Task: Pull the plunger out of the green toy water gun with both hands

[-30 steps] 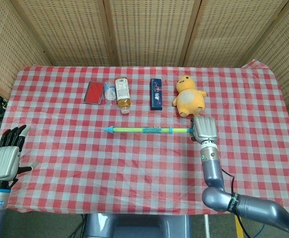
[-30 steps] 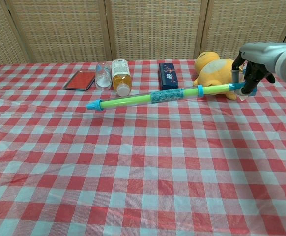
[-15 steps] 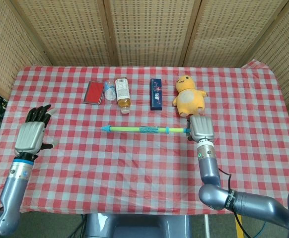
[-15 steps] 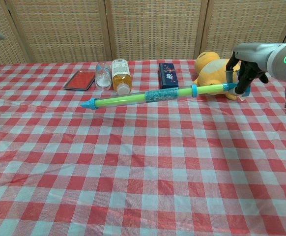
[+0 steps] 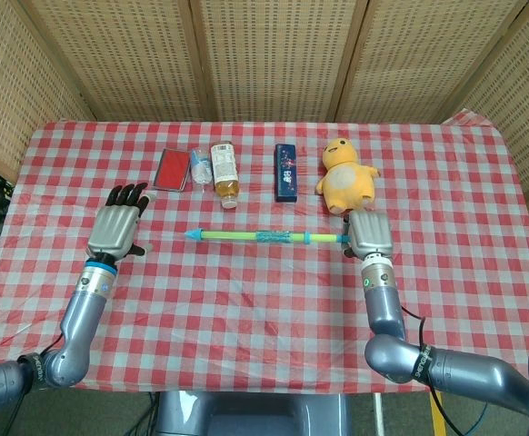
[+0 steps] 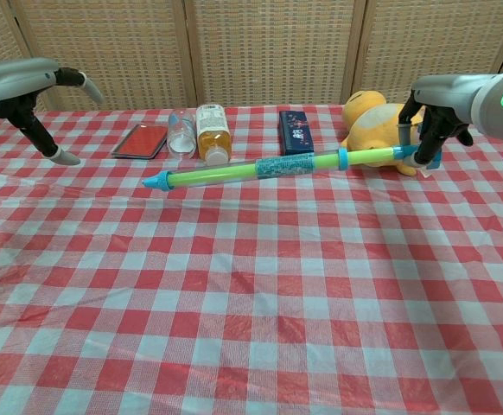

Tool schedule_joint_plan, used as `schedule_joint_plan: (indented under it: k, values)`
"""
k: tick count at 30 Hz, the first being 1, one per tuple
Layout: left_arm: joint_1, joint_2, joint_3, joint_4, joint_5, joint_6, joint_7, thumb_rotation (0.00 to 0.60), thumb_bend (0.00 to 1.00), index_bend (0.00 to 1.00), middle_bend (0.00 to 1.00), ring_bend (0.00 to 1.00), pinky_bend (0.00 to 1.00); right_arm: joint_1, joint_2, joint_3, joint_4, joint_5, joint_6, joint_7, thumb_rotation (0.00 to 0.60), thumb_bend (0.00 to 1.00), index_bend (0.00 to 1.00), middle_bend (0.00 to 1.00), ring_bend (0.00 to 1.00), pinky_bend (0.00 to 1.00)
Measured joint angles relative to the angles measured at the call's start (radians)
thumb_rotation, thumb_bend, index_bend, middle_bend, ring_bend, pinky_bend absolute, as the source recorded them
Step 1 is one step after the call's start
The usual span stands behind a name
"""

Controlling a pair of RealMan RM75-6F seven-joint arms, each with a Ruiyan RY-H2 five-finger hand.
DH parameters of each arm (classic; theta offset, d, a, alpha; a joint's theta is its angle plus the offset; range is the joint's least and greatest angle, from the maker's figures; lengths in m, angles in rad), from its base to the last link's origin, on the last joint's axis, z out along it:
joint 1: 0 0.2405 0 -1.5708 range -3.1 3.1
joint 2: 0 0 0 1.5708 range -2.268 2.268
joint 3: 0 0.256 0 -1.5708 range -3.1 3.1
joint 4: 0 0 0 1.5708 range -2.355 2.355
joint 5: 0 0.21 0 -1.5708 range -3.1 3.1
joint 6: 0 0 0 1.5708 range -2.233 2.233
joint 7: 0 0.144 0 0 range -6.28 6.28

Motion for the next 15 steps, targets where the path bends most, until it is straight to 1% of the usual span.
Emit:
schedule_joint_plan:
  k: [3, 8, 15]
  values:
    - [-0.031, -0.029, -0.001, 0.024, -0.035, -0.005, 0.011, 0.600, 0.19, 0.32, 0.00, 0.00, 0.00, 0.003, 0.002, -0.007, -0.001, 0.005, -0.004, 0.006, 0.600, 0.55, 0.84, 1.00, 1.00, 0.78]
    - [-0.075, -0.071, 0.002, 0.064, -0.086, -0.015, 0.026, 0.600, 0.19, 0.32, 0.00, 0.00, 0.00, 0.008, 0.008, -0.014, -0.010, 0.005, -0.003, 0.013, 0.600, 0.55, 0.84, 1.00, 1.00, 0.78]
    - [-0.130, -0.112, 0.011, 0.089, -0.152, -0.042, 0.043, 0.600, 0.19, 0.33, 0.00, 0.00, 0.00, 0.019, 0.013, -0.021, -0.017, 0.006, -0.005, 0.019, 0.600, 0.55, 0.84, 1.00, 1.00, 0.78]
